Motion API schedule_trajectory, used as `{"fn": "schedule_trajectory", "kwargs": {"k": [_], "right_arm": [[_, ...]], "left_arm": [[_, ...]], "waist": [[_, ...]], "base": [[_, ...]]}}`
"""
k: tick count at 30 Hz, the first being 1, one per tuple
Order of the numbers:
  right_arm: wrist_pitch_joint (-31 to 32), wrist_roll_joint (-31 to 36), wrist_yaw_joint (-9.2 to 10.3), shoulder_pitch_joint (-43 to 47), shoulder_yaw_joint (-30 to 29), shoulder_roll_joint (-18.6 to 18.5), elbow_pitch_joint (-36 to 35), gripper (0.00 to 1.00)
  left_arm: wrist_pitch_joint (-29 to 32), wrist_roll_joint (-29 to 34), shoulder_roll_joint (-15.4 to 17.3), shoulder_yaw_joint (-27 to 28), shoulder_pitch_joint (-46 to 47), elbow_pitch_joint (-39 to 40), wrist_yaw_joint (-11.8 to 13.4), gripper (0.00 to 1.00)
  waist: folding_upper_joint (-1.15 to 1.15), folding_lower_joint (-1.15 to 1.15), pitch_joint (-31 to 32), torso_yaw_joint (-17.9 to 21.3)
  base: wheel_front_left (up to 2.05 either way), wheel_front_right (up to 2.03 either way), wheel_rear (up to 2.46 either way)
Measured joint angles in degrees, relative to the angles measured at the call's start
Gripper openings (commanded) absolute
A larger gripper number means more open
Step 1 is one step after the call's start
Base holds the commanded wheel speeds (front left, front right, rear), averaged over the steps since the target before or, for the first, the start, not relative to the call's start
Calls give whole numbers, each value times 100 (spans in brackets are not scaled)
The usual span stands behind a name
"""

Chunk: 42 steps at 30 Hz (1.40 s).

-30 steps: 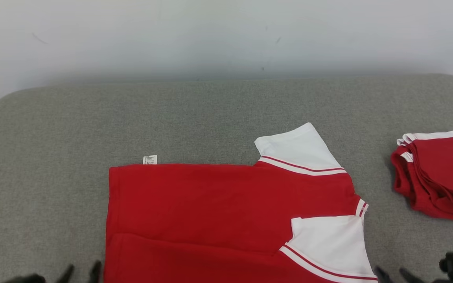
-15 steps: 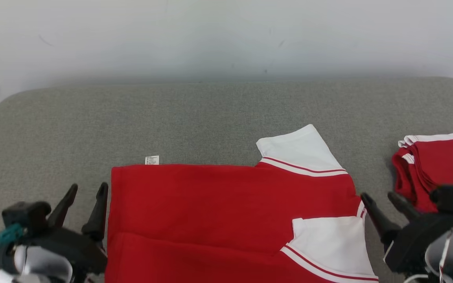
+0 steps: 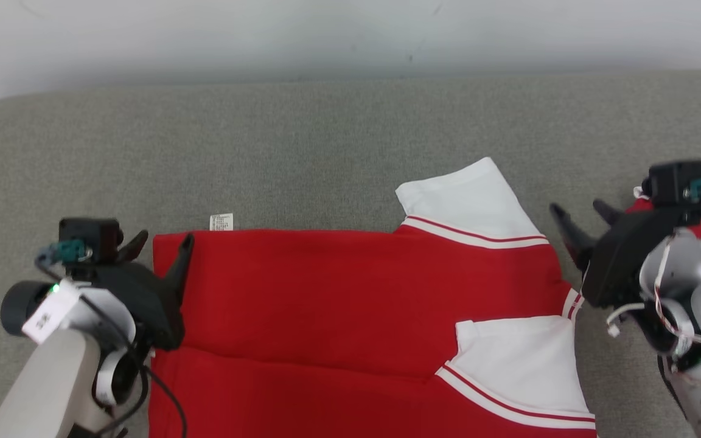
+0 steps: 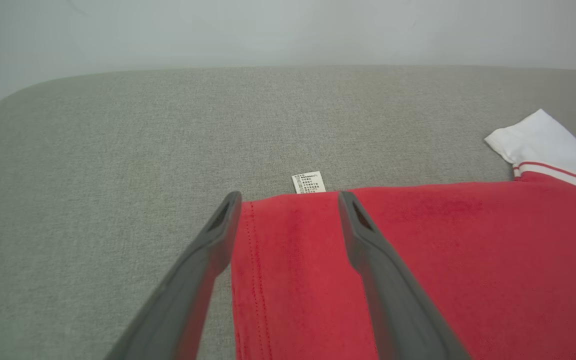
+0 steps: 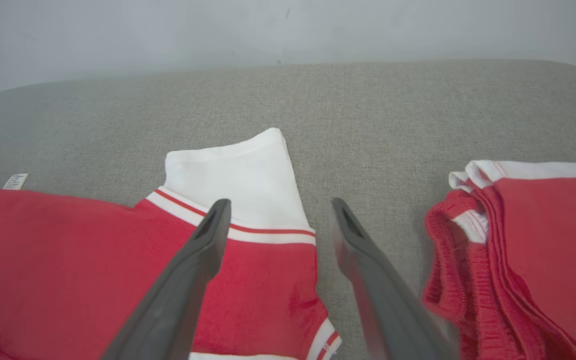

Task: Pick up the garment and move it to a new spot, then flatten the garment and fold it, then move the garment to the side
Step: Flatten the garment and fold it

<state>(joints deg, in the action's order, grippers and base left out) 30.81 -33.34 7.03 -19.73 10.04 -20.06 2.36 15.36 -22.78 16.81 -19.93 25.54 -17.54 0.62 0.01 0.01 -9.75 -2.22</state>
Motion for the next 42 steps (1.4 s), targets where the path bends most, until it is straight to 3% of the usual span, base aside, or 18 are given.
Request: {"fn": "schedule_trajectory", "kwargs": {"k": [7,12,19,42], "right_arm": [[264,93,-63,-1044,141,8,776,100],[404,120,-249,-1612,241,2,1451,100],[499,300,-428,-2407,513,81,2105,100],[196,436,-512,-3165,489,90,3619,100]], "left_arm": [[490,56,-212,-115,790,-712,36,100],[695,57,-517,-190,1237,-1172,68,100],[808,122,-528,-245,1434,-1503,141,100],[676,125,-1011,-432,2165,-2123,-13,100]], "waist": [[0,0,-402,-69],[0,0,-639,-248],[0,0,-871,-419],[0,-1,-1385,-915]], "base": [[0,0,0],[0,0,0],[0,0,0],[0,0,0]]}}
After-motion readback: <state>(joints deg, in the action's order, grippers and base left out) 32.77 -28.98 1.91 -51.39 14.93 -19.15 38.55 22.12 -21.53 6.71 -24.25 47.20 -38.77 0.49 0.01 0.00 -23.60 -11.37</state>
